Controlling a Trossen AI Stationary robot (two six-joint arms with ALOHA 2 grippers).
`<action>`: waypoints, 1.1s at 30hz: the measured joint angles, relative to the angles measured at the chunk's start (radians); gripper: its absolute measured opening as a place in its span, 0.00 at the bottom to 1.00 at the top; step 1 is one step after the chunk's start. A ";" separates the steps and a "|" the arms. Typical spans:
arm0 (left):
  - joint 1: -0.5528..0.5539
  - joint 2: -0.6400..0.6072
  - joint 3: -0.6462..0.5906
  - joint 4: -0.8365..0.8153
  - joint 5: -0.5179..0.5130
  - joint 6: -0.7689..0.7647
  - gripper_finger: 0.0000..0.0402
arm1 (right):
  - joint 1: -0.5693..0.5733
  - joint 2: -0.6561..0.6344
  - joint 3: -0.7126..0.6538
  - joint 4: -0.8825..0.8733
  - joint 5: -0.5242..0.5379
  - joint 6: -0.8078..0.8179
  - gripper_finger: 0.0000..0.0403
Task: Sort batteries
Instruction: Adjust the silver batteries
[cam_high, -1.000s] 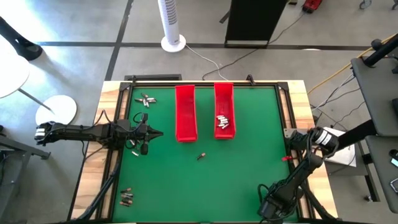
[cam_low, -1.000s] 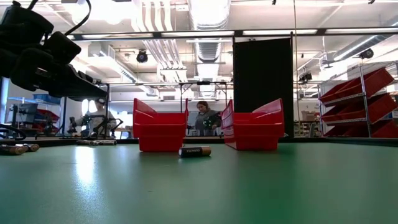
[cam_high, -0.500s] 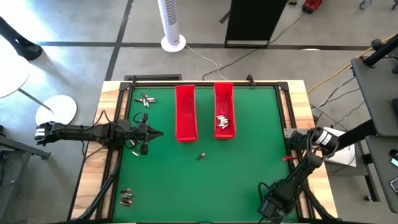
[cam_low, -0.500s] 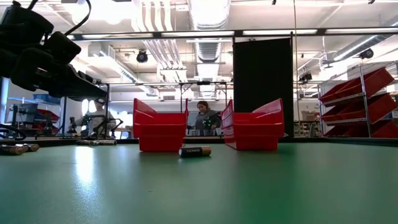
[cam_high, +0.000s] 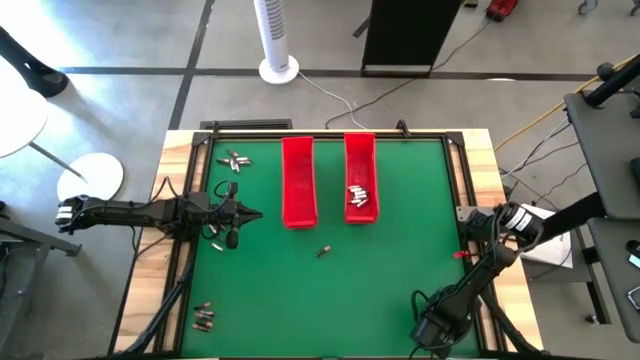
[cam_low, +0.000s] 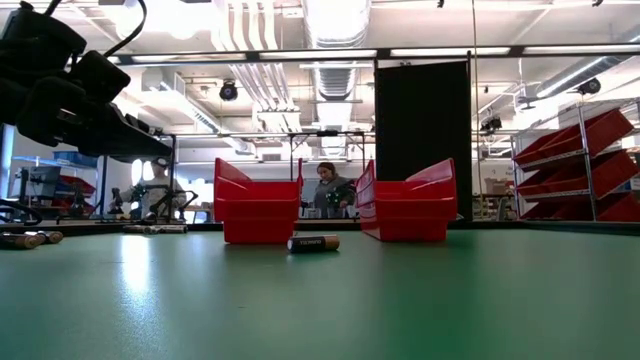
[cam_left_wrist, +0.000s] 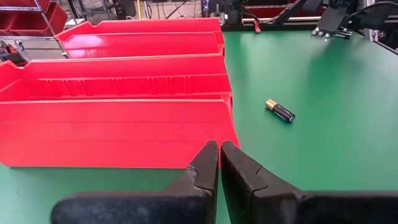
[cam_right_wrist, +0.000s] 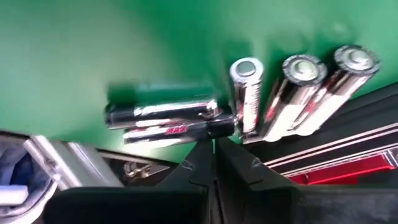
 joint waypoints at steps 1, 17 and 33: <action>0.000 0.000 0.000 0.000 0.000 0.000 0.00 | 0.000 0.000 0.007 0.004 -0.003 0.001 0.03; 0.000 0.000 0.000 0.000 0.000 0.000 0.00 | -0.002 0.000 0.038 0.009 -0.004 0.021 0.03; 0.000 0.000 0.000 0.000 0.000 0.000 0.00 | -0.034 0.001 0.035 0.024 0.076 -0.060 0.03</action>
